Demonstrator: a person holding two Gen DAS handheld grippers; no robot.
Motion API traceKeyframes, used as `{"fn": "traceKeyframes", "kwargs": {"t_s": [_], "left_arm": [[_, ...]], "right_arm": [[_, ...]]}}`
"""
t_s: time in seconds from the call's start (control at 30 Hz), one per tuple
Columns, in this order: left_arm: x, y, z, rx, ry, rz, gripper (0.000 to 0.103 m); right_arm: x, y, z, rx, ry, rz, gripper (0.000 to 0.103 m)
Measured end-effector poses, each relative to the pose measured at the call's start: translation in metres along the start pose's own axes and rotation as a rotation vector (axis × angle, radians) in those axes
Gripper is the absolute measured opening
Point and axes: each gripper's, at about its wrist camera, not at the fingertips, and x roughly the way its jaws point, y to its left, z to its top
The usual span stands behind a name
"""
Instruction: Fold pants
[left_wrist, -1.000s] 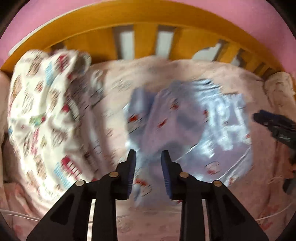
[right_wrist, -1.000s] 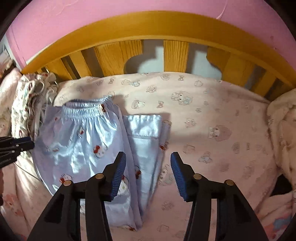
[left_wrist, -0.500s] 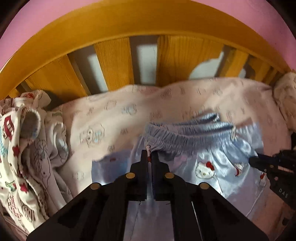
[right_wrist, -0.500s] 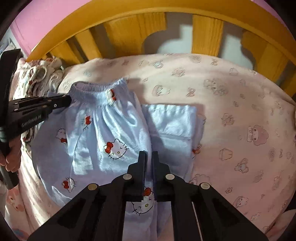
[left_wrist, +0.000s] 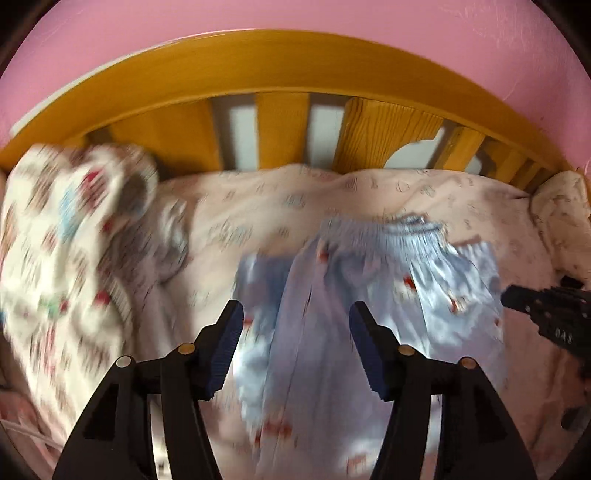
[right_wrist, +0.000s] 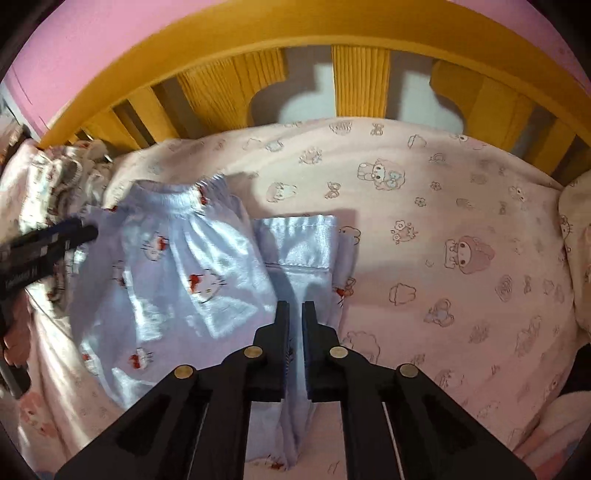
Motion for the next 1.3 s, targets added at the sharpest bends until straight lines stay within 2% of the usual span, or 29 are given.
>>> {"fn": "traceKeyframes", "kwargs": {"t_s": [0.03, 0.1, 0.17, 0.2, 0.23, 0.27, 0.3, 0.37, 0.47, 0.5, 0.53, 0.57, 0.63, 0.67, 0.8, 1.03, 1.1, 1.13, 1.17, 1.23, 1.3], "left_arm": [[-0.006, 0.004, -0.008, -0.015, 0.013, -0.006, 0.058], [-0.014, 0.009, -0.026, -0.033, 0.065, -0.029, 0.058], [-0.021, 0.015, -0.044, -0.057, 0.114, -0.088, 0.055], [-0.021, 0.017, -0.054, -0.063, 0.139, -0.127, 0.048], [-0.021, 0.017, -0.061, -0.066, 0.164, -0.166, 0.033], [-0.019, 0.016, -0.069, -0.068, 0.186, -0.183, 0.031], [-0.018, 0.015, -0.076, -0.065, 0.199, -0.172, 0.031], [-0.013, 0.011, -0.087, -0.052, 0.208, -0.144, 0.031], [-0.002, 0.008, -0.095, -0.055, 0.218, -0.129, 0.031], [0.001, 0.007, -0.097, -0.054, 0.215, -0.111, 0.031], [0.004, 0.006, -0.099, -0.054, 0.211, -0.091, 0.024], [0.006, 0.007, -0.100, -0.057, 0.196, -0.075, 0.000], [0.007, 0.008, -0.105, -0.058, 0.187, -0.071, 0.000], [0.005, 0.007, -0.107, -0.059, 0.185, -0.077, 0.000], [-0.004, 0.007, -0.116, -0.051, 0.190, -0.079, 0.000], [-0.010, 0.025, -0.128, -0.086, 0.215, -0.083, 0.000], [-0.014, 0.032, -0.126, -0.116, 0.200, -0.093, 0.010], [-0.016, 0.035, -0.125, -0.125, 0.194, -0.106, 0.032], [-0.016, 0.036, -0.122, -0.131, 0.183, -0.108, 0.049], [-0.017, 0.038, -0.117, -0.129, 0.154, -0.089, 0.049], [-0.010, 0.039, -0.110, -0.132, 0.160, -0.097, 0.051]], "right_arm": [[-0.004, 0.000, -0.004, 0.007, 0.004, 0.003, 0.045], [-0.009, 0.003, -0.013, 0.006, 0.023, -0.007, 0.079], [-0.015, 0.009, -0.022, -0.015, 0.022, -0.012, 0.078], [-0.018, 0.014, -0.027, -0.031, 0.016, -0.006, 0.076], [-0.020, 0.018, -0.032, -0.046, 0.018, 0.001, 0.070], [-0.020, 0.021, -0.036, -0.057, 0.029, 0.010, 0.067], [-0.018, 0.025, -0.040, -0.068, 0.049, 0.023, 0.060], [-0.009, 0.033, -0.049, -0.077, 0.092, 0.049, 0.058], [0.004, 0.036, -0.063, -0.054, 0.139, 0.022, 0.055], [0.009, 0.035, -0.069, -0.042, 0.158, 0.008, 0.049], [0.013, 0.035, -0.072, -0.034, 0.169, 0.000, 0.039], [0.015, 0.033, -0.076, -0.025, 0.176, -0.008, 0.034], [0.017, 0.032, -0.080, -0.019, 0.170, -0.038, 0.011], [0.017, 0.032, -0.082, -0.021, 0.173, -0.050, 0.006], [0.009, 0.032, -0.087, -0.003, 0.163, -0.061, 0.005], [0.011, 0.019, -0.105, 0.028, 0.230, -0.107, 0.004], [0.011, 0.015, -0.105, 0.029, 0.237, -0.131, 0.004], [0.012, 0.013, -0.104, 0.029, 0.241, -0.147, 0.004], [0.012, 0.010, -0.105, 0.030, 0.237, -0.172, 0.004], [0.010, 0.004, -0.105, 0.039, 0.225, -0.192, 0.005], [0.006, -0.001, -0.103, 0.060, 0.218, -0.191, 0.005]]}}
